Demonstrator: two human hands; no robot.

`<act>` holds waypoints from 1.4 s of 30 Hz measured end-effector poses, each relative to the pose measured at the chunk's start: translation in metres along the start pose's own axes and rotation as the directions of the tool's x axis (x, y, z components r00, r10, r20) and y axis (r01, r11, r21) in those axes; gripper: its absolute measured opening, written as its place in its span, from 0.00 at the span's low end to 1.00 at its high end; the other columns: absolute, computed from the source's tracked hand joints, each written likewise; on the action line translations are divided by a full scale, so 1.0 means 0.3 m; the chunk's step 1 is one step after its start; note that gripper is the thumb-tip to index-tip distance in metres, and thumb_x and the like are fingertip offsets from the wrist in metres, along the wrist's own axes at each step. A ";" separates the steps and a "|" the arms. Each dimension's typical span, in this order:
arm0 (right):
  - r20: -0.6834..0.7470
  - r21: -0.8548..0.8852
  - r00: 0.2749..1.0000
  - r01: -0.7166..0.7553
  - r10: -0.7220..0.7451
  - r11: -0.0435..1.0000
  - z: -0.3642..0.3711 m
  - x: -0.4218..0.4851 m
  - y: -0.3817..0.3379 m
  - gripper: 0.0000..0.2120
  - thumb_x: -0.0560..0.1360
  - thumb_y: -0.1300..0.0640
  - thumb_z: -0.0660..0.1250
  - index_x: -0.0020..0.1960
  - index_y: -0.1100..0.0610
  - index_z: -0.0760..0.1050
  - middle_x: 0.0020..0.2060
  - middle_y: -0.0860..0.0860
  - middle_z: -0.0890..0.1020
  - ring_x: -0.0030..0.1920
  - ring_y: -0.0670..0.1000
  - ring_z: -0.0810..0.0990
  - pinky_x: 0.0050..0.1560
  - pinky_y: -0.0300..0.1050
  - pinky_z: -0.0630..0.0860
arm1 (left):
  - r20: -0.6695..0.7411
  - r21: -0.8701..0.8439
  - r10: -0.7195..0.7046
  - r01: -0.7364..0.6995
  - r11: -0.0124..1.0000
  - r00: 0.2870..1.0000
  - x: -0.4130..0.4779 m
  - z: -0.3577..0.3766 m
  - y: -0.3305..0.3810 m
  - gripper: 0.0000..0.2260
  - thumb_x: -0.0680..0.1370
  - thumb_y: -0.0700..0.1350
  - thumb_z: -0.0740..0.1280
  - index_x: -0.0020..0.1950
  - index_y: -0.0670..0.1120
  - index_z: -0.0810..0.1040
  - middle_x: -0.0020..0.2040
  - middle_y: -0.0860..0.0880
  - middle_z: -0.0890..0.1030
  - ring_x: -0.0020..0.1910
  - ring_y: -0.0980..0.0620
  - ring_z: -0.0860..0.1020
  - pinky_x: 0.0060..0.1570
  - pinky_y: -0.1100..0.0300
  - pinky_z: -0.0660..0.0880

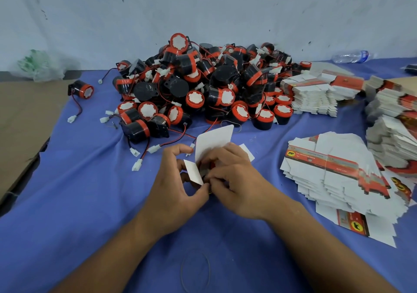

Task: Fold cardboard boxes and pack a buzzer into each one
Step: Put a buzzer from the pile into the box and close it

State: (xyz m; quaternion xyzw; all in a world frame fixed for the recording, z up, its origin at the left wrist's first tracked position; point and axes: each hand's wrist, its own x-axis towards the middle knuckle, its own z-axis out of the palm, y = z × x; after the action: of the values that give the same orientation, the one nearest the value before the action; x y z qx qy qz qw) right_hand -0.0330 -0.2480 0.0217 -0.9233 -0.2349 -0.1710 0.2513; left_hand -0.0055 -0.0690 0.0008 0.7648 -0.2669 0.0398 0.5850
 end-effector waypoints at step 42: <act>-0.294 0.204 0.889 -0.302 0.352 0.931 -0.086 -0.021 0.051 0.08 0.79 0.56 0.67 0.57 0.53 0.80 0.66 0.49 0.72 0.67 0.47 0.70 0.65 0.36 0.67 | 0.094 0.393 0.167 -0.191 0.899 0.981 0.043 -0.015 -0.004 0.15 0.79 0.48 0.63 0.64 0.47 0.79 0.61 0.56 0.77 0.65 0.57 0.72 0.63 0.67 0.69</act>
State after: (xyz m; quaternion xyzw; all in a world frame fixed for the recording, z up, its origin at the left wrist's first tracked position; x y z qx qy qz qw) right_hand -0.0355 -0.2758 0.0342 -0.8867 -0.0433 -0.2576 0.3815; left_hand 0.0073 -0.0694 0.0060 0.8414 -0.3390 0.1249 0.4018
